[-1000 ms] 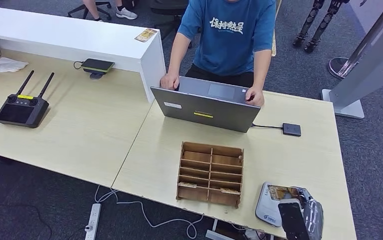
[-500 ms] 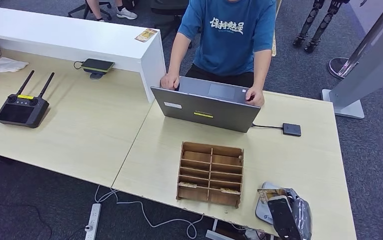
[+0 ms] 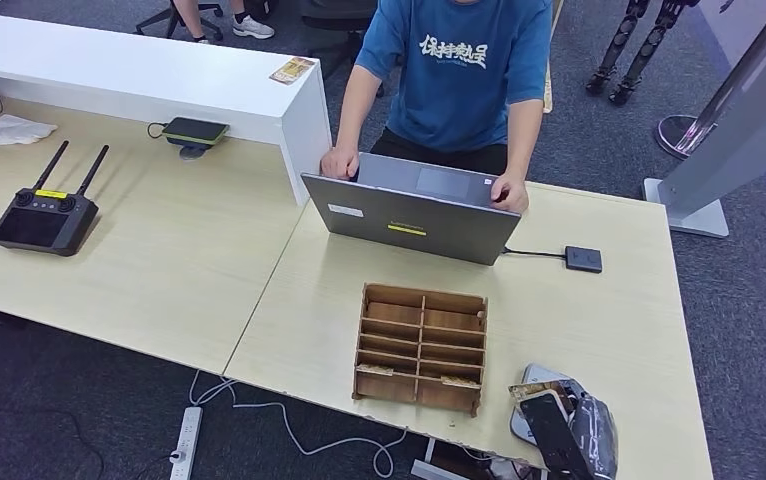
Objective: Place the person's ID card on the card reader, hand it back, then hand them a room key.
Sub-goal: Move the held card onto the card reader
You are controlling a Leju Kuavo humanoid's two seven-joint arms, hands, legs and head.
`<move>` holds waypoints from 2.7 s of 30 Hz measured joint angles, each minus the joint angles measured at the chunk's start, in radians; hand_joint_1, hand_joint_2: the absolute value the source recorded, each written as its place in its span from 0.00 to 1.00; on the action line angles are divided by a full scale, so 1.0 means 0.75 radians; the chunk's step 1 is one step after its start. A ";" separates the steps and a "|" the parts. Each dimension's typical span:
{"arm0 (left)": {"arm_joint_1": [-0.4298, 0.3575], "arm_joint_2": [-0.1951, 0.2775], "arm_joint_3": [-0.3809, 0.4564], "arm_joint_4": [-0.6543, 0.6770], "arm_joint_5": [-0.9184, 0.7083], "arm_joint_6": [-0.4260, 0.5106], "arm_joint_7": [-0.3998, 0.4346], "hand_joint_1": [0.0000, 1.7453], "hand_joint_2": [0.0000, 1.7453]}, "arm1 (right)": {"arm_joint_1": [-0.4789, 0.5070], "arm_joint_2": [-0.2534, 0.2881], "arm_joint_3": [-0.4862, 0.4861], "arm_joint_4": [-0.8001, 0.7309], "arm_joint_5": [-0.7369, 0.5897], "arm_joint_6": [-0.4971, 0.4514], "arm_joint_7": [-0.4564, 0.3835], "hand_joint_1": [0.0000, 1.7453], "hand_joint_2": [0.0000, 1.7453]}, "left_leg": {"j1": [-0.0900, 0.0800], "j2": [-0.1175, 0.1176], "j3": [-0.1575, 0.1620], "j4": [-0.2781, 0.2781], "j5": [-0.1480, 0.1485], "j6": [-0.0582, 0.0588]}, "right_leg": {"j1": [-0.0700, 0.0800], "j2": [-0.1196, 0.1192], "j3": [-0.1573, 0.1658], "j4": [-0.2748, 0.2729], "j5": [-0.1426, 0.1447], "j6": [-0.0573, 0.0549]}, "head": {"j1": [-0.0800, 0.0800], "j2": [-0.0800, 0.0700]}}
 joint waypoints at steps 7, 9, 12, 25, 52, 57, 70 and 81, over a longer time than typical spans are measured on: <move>0.000 0.000 0.000 0.000 0.000 0.000 0.000 0.00 0.00 | -0.005 -0.004 0.002 0.004 0.014 0.000 0.012 1.00 1.00 | 0.000 0.000 0.000 0.000 0.000 0.000 | 0.000 0.000 0.000 0.000 0.000 0.000 | 0.000 0.000; 0.000 0.000 0.000 0.000 0.000 0.000 0.000 0.00 0.00 | -0.006 -0.007 0.003 0.005 0.015 0.000 0.013 1.00 1.00 | 0.000 0.000 0.000 0.000 0.000 0.000 | 0.000 0.000 0.000 0.000 0.000 0.000 | 0.000 0.000; 0.000 0.000 0.000 0.000 0.000 0.000 0.000 0.00 0.00 | -0.007 -0.022 0.005 -0.003 0.035 -0.014 0.022 1.00 1.00 | 0.000 0.000 0.000 0.000 0.000 0.000 | 0.000 0.000 0.000 0.000 0.000 0.000 | 0.000 0.000; 0.000 0.000 0.001 0.000 -0.010 -0.007 0.008 0.00 0.00 | -0.044 -0.048 0.006 0.013 0.169 0.044 0.132 1.00 1.00 | 0.000 0.000 0.001 0.000 0.000 0.000 | 0.000 0.000 0.000 0.000 0.000 0.000 | 0.000 0.000; 0.000 0.000 0.001 -0.001 -0.020 -0.016 0.024 0.00 0.00 | -0.217 -0.055 0.107 0.197 0.340 0.236 0.272 1.00 1.00 | 0.000 0.003 0.004 0.000 0.000 0.000 | 0.000 0.002 0.003 0.000 0.000 0.000 | 0.000 0.000; 0.000 0.001 0.001 -0.001 -0.020 -0.016 0.024 0.00 0.00 | -0.231 -0.055 0.115 0.211 0.347 0.247 0.273 1.00 1.00 | 0.000 0.004 0.006 0.000 0.000 0.000 | 0.000 0.003 0.004 0.000 0.001 0.000 | 0.000 0.000; 0.000 0.001 0.001 -0.001 -0.024 -0.024 0.016 0.00 0.00 | -0.240 -0.054 0.125 0.202 0.322 0.126 0.135 1.00 1.00 | 0.000 0.004 0.007 0.000 0.000 0.000 | 0.000 0.003 0.005 0.000 0.002 -0.001 | 0.000 0.000; 0.000 0.001 0.001 -0.001 -0.044 -0.030 -0.004 0.00 0.00 | -0.235 -0.050 0.119 0.088 0.351 0.001 0.047 1.00 1.00 | 0.000 0.004 0.003 0.000 0.000 0.000 | 0.000 0.003 0.002 0.000 0.002 -0.001 | 0.000 0.000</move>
